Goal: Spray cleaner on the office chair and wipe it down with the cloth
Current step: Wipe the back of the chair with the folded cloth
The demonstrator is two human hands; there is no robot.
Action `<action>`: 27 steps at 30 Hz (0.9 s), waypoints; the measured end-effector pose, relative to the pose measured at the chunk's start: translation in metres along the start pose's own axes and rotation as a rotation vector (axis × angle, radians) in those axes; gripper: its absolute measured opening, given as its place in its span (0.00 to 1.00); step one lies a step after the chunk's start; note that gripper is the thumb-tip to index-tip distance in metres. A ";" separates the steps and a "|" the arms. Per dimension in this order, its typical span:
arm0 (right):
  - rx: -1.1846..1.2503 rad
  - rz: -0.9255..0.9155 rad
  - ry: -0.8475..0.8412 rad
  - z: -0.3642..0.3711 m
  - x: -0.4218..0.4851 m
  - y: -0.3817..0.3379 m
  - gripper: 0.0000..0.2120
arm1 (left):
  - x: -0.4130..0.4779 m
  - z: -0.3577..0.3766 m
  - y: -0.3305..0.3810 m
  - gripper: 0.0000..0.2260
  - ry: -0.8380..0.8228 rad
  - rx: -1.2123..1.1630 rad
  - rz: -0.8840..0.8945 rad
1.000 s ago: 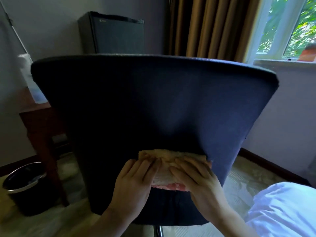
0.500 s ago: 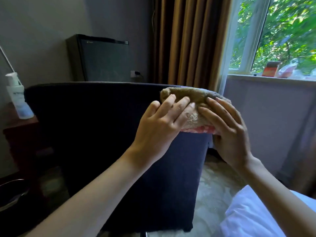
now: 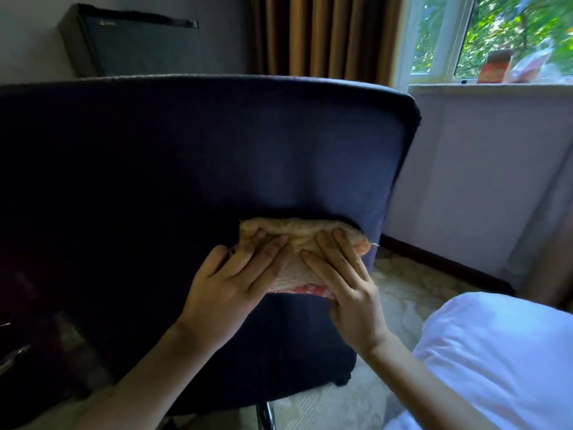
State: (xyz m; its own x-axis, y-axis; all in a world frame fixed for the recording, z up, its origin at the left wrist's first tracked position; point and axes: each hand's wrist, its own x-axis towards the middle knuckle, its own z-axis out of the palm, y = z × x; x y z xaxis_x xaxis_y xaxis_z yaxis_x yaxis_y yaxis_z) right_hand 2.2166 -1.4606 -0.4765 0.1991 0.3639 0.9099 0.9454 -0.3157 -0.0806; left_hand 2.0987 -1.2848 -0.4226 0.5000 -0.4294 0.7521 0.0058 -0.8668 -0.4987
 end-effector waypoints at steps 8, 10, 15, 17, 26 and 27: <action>0.046 0.031 -0.187 0.018 -0.040 -0.020 0.23 | -0.062 0.008 0.012 0.20 -0.177 -0.036 -0.016; 0.017 0.015 -0.270 0.012 -0.039 -0.026 0.24 | -0.071 0.004 0.014 0.22 -0.225 -0.053 -0.052; -0.018 -0.080 -0.260 -0.029 -0.014 -0.038 0.22 | -0.051 -0.019 0.025 0.19 -0.177 -0.089 -0.105; -0.003 -0.078 -0.198 -0.054 0.000 -0.037 0.21 | -0.023 -0.034 0.028 0.18 -0.101 -0.078 -0.110; -0.155 -0.039 -0.002 -0.128 0.059 0.026 0.19 | 0.107 -0.032 0.034 0.18 0.115 -0.098 -0.056; -0.168 -0.040 -0.003 -0.126 0.063 0.034 0.20 | 0.110 -0.026 0.032 0.19 0.109 -0.115 -0.047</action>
State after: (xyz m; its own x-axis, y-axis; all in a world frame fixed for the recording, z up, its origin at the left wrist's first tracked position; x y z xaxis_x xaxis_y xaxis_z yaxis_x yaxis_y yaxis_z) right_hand 2.2286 -1.5586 -0.3707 0.1631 0.3821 0.9096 0.8961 -0.4432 0.0254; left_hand 2.1311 -1.3664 -0.3443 0.4044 -0.4070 0.8190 -0.0750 -0.9073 -0.4138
